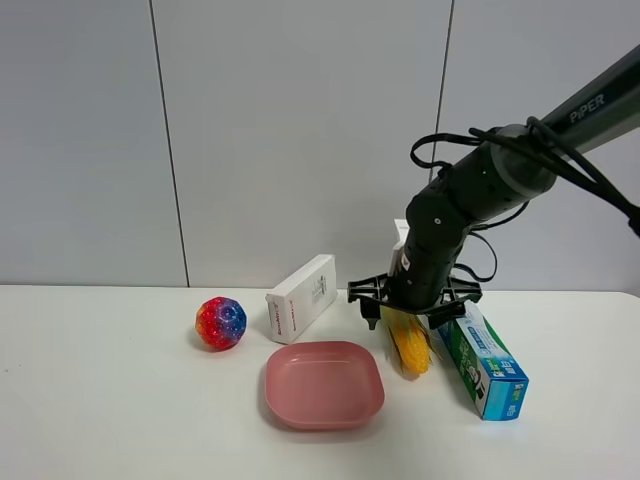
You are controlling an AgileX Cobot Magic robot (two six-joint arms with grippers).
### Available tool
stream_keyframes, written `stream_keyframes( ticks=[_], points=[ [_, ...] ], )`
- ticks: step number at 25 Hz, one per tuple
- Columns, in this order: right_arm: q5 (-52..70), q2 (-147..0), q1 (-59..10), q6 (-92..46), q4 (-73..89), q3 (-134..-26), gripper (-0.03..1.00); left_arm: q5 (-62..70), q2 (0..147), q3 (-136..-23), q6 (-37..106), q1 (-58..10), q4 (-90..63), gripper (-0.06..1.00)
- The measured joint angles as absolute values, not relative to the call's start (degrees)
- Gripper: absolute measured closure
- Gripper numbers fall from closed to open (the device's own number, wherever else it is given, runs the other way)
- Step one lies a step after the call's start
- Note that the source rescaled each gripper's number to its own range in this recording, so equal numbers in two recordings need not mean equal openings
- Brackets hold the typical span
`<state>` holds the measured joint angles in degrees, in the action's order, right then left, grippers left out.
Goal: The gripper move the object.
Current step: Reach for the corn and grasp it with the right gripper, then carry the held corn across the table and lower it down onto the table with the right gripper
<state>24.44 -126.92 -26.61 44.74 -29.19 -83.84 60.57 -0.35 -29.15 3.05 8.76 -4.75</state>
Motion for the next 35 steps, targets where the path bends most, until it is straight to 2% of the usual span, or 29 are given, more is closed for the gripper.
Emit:
stream_keyframes(
  ticks=[3, 5, 7, 9, 10, 18, 27, 31, 35],
  points=[
    [23.73, -128.16, -26.61, 44.81, -29.60, -83.84, 0.25, 60.57, -0.35, -29.15, 3.05, 8.76, -4.75, -0.06],
    [23.63, -128.84, -26.61, 44.94, -29.66, -83.88, 0.33, 60.57, -0.35, -29.15, 3.05, 8.76, -4.75, -0.06],
    [23.56, -128.97, -26.61, 45.32, -29.77, -83.88, 0.52, 60.57, -0.35, -29.15, 3.05, 8.76, -4.75, -0.06],
    [23.56, -128.97, -26.61, 45.60, -29.77, -83.94, 0.86, 60.57, -0.35, -29.15, 3.05, 8.76, -4.75, -0.06],
    [23.54, -128.97, -26.61, 45.85, -29.77, -83.95, 0.97, 60.57, -0.35, -29.15, 3.05, 8.76, -4.75, -0.06],
    [22.08, -127.62, -26.61, 45.96, -28.07, -83.95, 0.96, 60.57, -0.35, -29.15, 3.05, 8.76, -4.75, -0.06],
    [25.65, -115.28, -27.55, 40.29, -25.89, -83.95, 0.96, 60.57, -0.35, -29.15, 3.05, 8.76, -4.75, -0.06],
    [28.17, -107.63, -30.95, 35.29, -22.38, -83.95, 0.96, 60.57, -0.35, -29.15, 3.05, 8.76, -4.75, -0.06],
    [29.18, -100.72, -38.41, 28.17, -15.77, -84.55, 0.96, 60.57, -0.35, -29.15, 3.05, 8.76, -4.75, -0.06]
  ],
)
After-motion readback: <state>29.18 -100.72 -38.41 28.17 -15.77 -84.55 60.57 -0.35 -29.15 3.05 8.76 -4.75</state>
